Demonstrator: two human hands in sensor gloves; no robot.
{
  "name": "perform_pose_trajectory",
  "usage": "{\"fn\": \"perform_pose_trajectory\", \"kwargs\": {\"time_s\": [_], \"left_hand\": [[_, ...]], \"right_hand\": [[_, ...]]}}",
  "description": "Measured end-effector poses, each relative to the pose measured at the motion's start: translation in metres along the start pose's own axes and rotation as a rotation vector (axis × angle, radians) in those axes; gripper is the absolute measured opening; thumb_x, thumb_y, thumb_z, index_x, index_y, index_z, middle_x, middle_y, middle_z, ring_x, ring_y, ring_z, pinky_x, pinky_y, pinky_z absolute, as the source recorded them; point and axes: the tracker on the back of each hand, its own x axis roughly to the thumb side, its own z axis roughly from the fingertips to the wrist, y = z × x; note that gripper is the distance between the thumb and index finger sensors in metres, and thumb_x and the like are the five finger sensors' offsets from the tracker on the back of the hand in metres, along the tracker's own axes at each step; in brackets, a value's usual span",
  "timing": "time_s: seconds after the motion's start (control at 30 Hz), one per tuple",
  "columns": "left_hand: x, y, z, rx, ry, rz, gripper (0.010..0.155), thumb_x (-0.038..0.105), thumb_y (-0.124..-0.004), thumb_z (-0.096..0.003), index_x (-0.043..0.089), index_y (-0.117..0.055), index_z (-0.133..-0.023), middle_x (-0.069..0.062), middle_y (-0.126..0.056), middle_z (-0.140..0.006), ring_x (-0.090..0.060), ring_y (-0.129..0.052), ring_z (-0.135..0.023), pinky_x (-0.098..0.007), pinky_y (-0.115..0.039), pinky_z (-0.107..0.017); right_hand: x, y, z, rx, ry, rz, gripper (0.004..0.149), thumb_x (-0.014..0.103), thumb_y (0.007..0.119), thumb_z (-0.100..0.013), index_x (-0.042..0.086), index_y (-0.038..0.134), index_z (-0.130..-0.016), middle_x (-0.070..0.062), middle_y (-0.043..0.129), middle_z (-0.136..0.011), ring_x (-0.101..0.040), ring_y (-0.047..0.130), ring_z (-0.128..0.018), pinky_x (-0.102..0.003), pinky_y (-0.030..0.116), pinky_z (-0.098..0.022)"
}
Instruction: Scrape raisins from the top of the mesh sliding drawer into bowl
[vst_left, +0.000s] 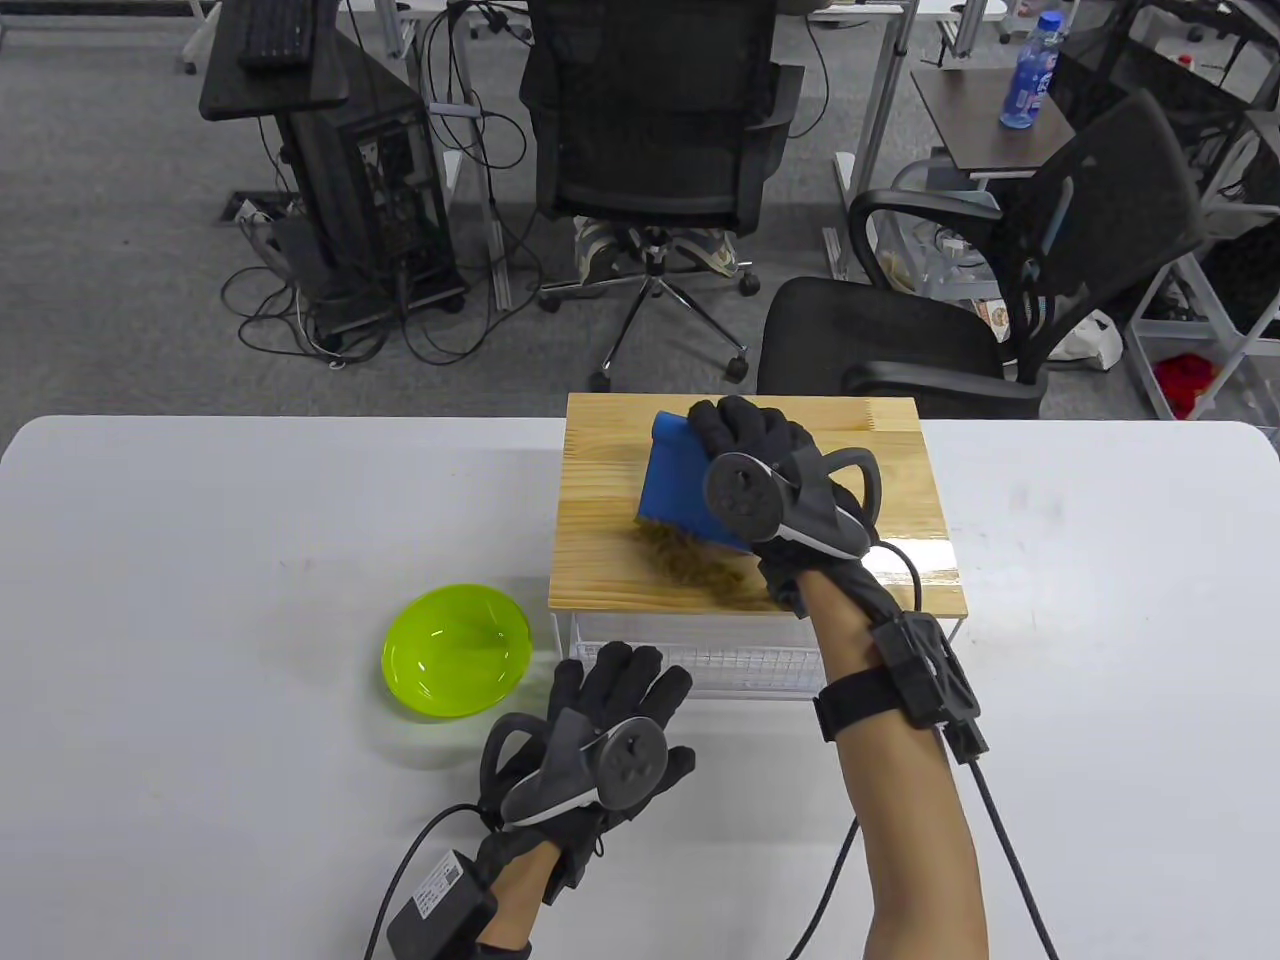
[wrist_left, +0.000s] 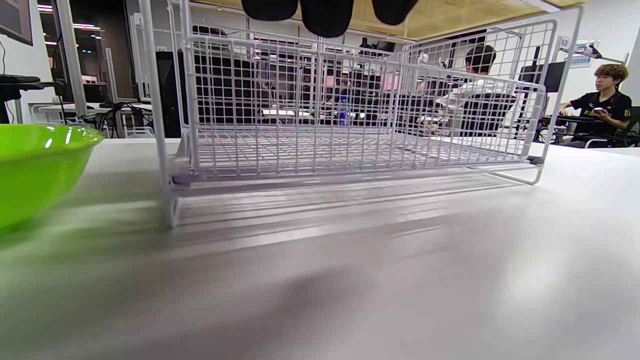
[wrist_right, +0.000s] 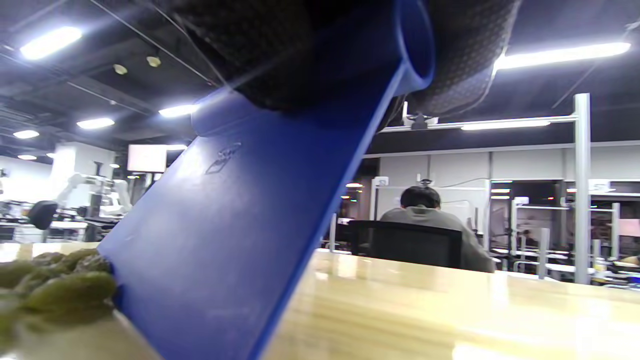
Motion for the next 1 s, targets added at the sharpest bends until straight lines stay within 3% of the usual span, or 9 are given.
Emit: {"fn": "perform_pose_trajectory", "kwargs": {"time_s": [0.3, 1.0], "left_hand": [[0.003, -0.001, -0.001, -0.015, -0.004, -0.016, 0.074, 0.069, -0.055, -0.0485, 0.041, -0.044, -0.116, -0.003, -0.049, -0.128, -0.039, -0.049, -0.121, -0.063, -0.044, -0.084], [0.006, -0.002, -0.001, -0.023, -0.021, -0.020, 0.073, 0.069, -0.055, -0.0483, 0.041, -0.044, -0.116, -0.002, -0.048, -0.128, -0.037, -0.049, -0.121, -0.063, -0.044, -0.084]], "right_hand": [[0.008, -0.004, 0.010, -0.025, -0.112, -0.040, 0.059, 0.014, 0.078, -0.053, 0.017, 0.052, -0.106, -0.013, 0.056, -0.108, -0.042, 0.076, -0.095, -0.065, 0.065, -0.067], [0.008, -0.008, 0.025, -0.056, -0.182, -0.080, 0.059, 0.014, 0.078, -0.052, 0.018, 0.053, -0.105, -0.012, 0.056, -0.108, -0.042, 0.076, -0.095, -0.066, 0.065, -0.067]]}}
